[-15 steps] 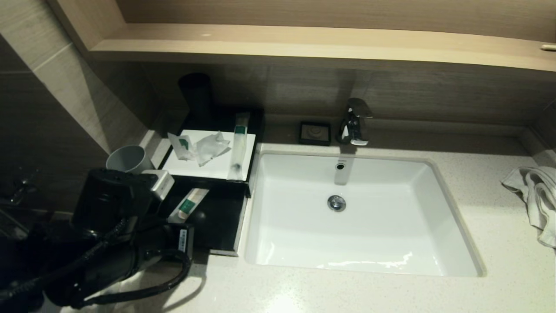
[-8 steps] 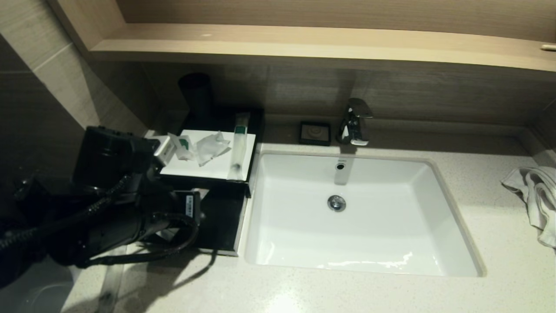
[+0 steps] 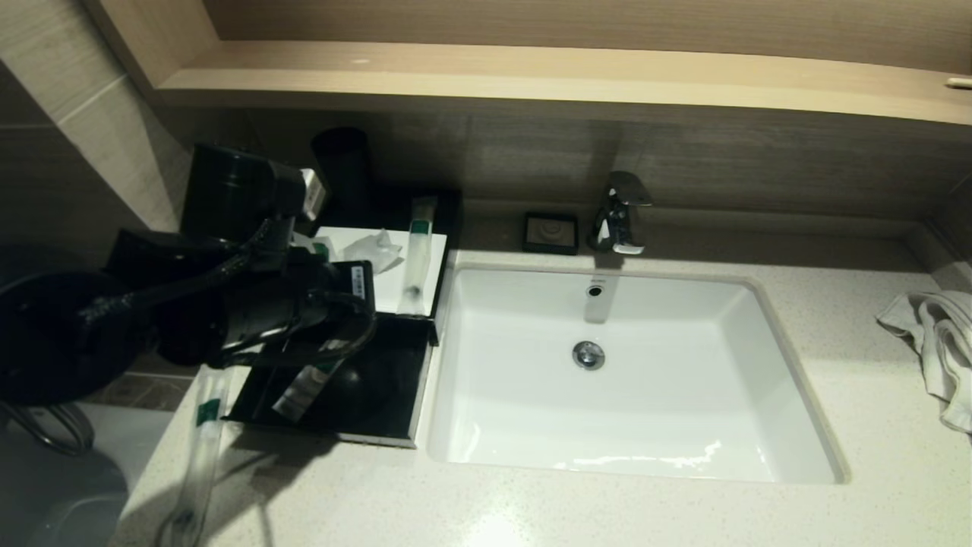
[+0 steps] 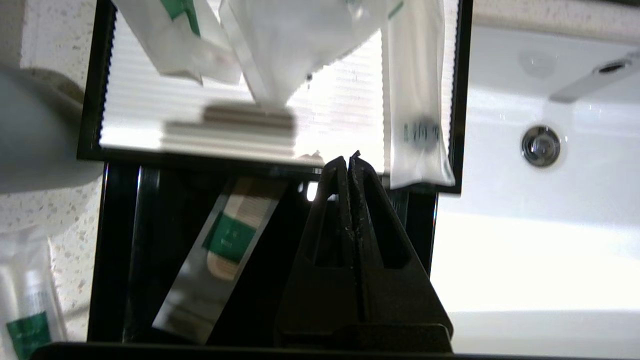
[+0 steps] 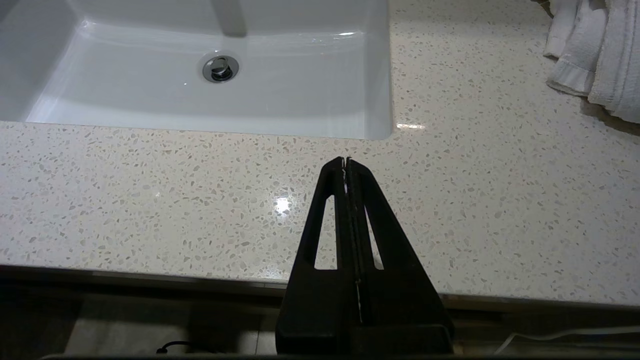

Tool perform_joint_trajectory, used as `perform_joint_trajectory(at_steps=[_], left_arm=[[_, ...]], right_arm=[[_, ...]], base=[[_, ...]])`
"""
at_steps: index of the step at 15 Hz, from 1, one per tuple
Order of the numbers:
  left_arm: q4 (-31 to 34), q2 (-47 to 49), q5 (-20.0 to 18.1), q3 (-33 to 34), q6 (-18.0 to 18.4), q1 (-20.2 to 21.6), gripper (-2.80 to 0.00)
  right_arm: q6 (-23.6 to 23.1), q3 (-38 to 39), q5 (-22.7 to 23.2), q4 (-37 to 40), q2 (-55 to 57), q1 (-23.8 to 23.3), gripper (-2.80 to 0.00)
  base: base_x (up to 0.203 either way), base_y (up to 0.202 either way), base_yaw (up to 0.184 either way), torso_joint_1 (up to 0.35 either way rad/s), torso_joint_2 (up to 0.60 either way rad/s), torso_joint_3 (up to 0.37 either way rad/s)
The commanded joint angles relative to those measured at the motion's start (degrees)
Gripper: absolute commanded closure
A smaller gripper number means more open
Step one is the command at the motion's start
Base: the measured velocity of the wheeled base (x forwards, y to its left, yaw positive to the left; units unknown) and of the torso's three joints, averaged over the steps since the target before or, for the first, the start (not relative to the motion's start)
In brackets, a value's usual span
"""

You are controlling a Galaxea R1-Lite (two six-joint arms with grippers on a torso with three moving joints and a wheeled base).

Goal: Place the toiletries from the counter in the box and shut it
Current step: Pick up the bathroom toiletry

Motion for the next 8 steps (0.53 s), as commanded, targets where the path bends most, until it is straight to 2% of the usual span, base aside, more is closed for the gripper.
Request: perform_joint_trajectory(at_steps=[1, 6, 8], left_arm=[[-0.3, 5.0, 0.3, -4.0, -0.1, 0.8, 0.00], [-3.0, 9.5, 3.9, -7.2, 0.1, 1.1, 0.00], [-3.2, 10.1, 4.0, -7.8, 0.0, 1.2, 0.00]], right_arm=[[0.0, 0.0, 0.1, 0.0, 0.0, 0.0, 0.00], [0.0, 0.0, 0.1, 0.0, 0.0, 0.0, 0.00], [0.0, 0.0, 0.1, 0.0, 0.0, 0.0, 0.00]], base=[[0.000, 0.000, 0.000, 0.000, 0.00, 0.000], [0.000, 0.000, 0.000, 0.000, 0.00, 0.000], [0.000, 0.000, 0.000, 0.000, 0.00, 0.000]])
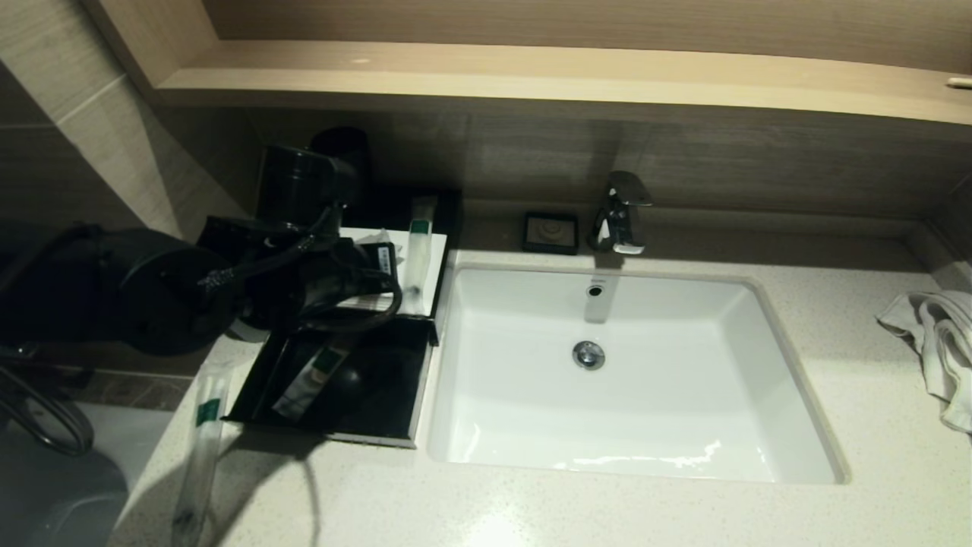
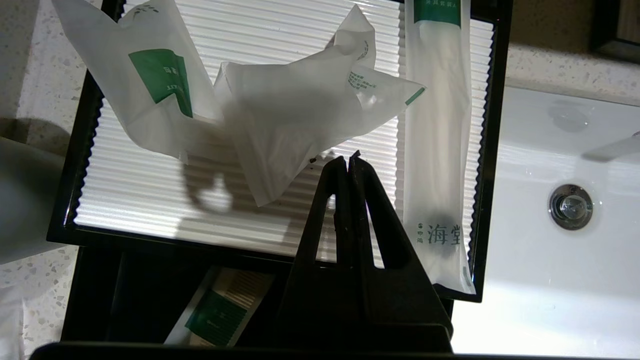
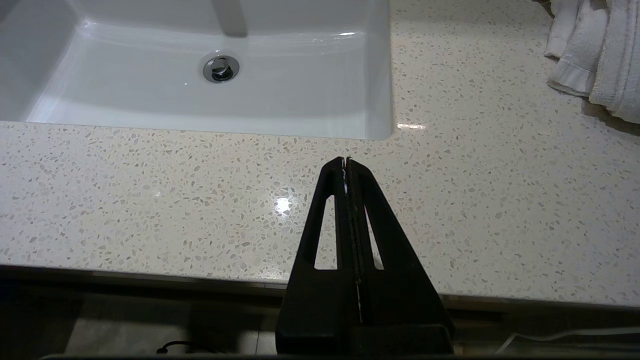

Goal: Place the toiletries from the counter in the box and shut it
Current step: Pick up the bathroom toiletry

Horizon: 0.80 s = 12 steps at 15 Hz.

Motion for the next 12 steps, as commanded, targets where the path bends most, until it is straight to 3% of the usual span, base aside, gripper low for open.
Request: perform_joint_trajectory(at_steps=[1, 2, 12], left_arm=[[-0.6, 1.4, 0.5, -0.6, -0.2, 0.1, 0.00], [-1.0, 1.3, 0.8, -0.8, -0.2, 0.1, -2.80], [-5.6, 3.4, 2.4, -2.7, 0.1, 0.3, -2.80]], right_arm=[[0.0, 0.0, 0.0, 0.0, 0.0, 0.0, 0.00], [0.0, 0.0, 0.0, 0.0, 0.0, 0.0, 0.00], [0.0, 0.0, 0.0, 0.0, 0.0, 0.0, 0.00]], base=[[0.000, 0.000, 0.000, 0.000, 0.00, 0.000], [0.000, 0.000, 0.000, 0.000, 0.00, 0.000], [0.000, 0.000, 0.000, 0.000, 0.00, 0.000]])
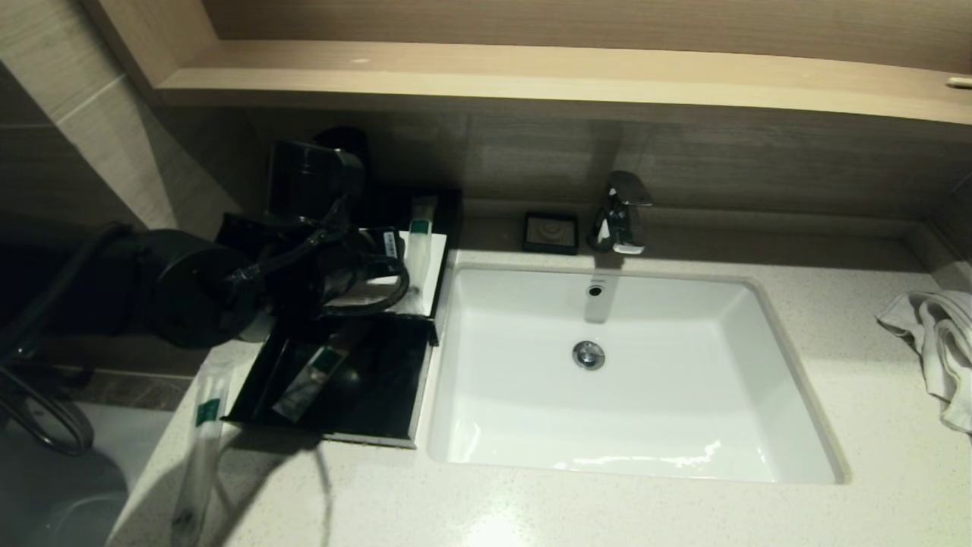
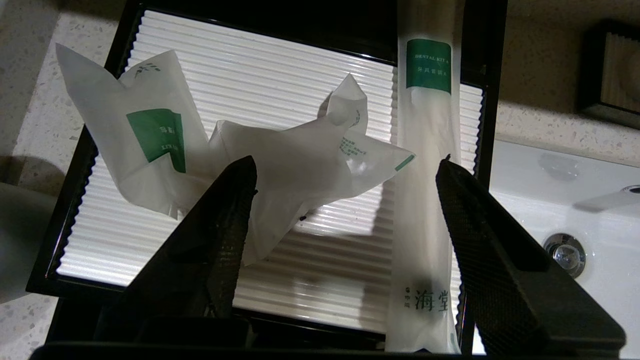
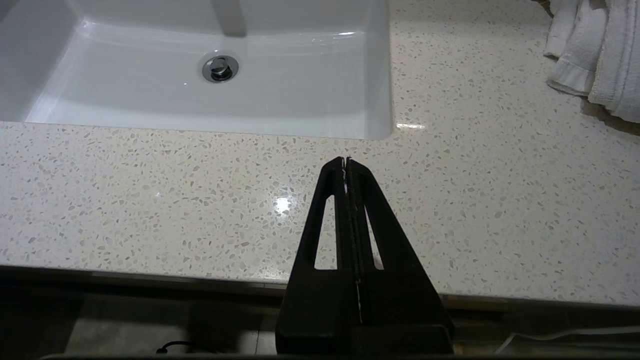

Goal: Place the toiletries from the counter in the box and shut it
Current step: Pick up the bathroom toiletry

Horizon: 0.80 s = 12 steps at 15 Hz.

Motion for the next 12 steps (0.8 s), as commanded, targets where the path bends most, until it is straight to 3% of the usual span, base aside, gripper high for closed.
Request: perform_joint_trajectory(at_steps=[1, 12], left_arm=[[-0.1, 1.3, 0.2, -1.7, 0.0, 0.1, -2.80], [0.0, 3.8, 0.2, -4.3, 1.9, 1.7, -2.80]], right_arm=[[0.0, 0.0, 0.0, 0.0, 0.0, -0.1, 0.00], [0.0, 0.0, 0.1, 0.0, 0.0, 0.0, 0.00]], base=[[0.000, 0.000, 0.000, 0.000, 0.00, 0.000], [0.000, 0.000, 0.000, 0.000, 0.00, 0.000]])
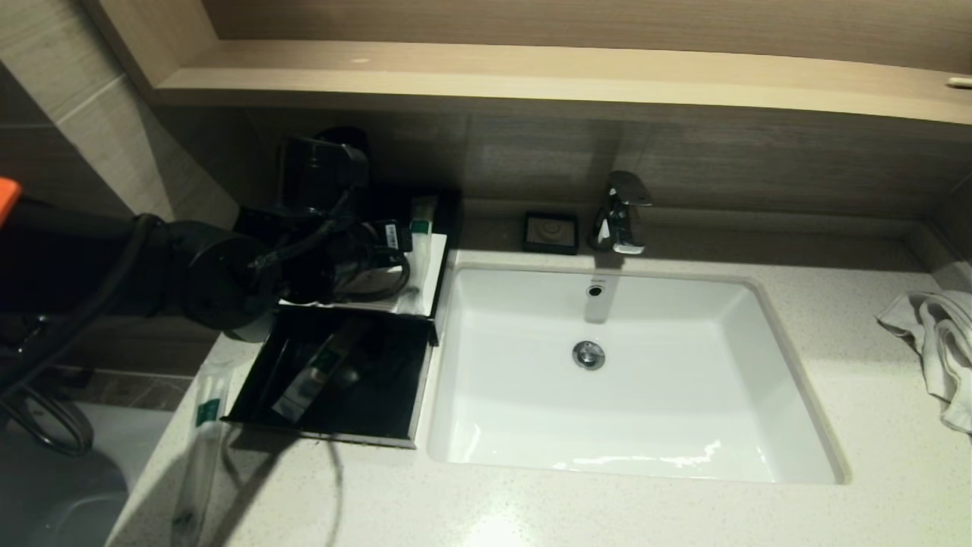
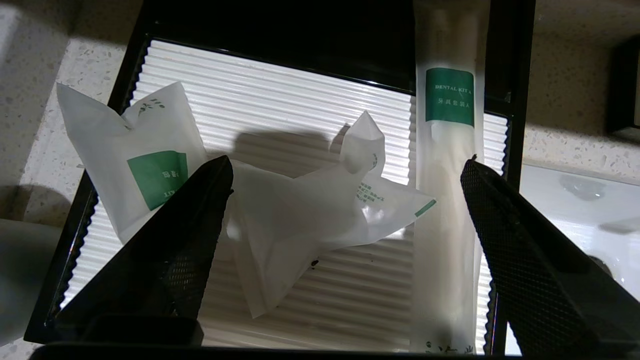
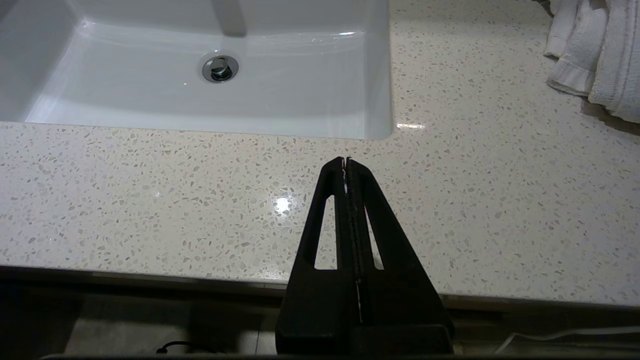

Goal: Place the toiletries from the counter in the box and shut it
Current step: Pick up the bathroom toiletry

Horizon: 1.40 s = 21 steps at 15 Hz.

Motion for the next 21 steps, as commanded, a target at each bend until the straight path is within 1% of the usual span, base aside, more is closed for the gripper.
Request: perform_joint_trajectory(at_steps=[1, 6, 15, 16, 17, 21], left_arm=[[-0.1, 0.8, 0.1, -0.1, 0.0, 0.0, -2.80], [-0.2, 1.6, 0.1, -0.2, 1.2, 0.0, -2.80], [-0.2, 1.6, 0.2, -0.2, 1.3, 0.1, -2.80], [-0.3, 1.6, 0.6, -0.2, 1.3, 0.1, 0.00], [-0.3, 1.6, 1.2, -0.2, 1.3, 0.1, 0.00], [-0.2, 1.3, 1.2, -0.1, 1.3, 0.1, 0.00]], right_arm=[[0.0, 0.0, 0.0, 0.0, 0.0, 0.0, 0.00], [0.0, 0.0, 0.0, 0.0, 0.0, 0.0, 0.00], [0.0, 0.0, 0.0, 0.0, 0.0, 0.0, 0.00], [0.0, 0.0, 0.1, 0.0, 0.0, 0.0, 0.00], [0.0, 0.0, 0.0, 0.0, 0.0, -0.1, 0.00], [0.0, 0.0, 0.0, 0.0, 0.0, 0.0, 0.00]], base=[[0.000, 0.000, 0.000, 0.000, 0.00, 0.000], [0.000, 0.000, 0.000, 0.000, 0.00, 0.000], [0.000, 0.000, 0.000, 0.000, 0.00, 0.000], [0.000, 0.000, 0.000, 0.000, 0.00, 0.000], [0.000, 0.000, 0.000, 0.000, 0.00, 0.000], [0.000, 0.000, 0.000, 0.000, 0.00, 0.000]])
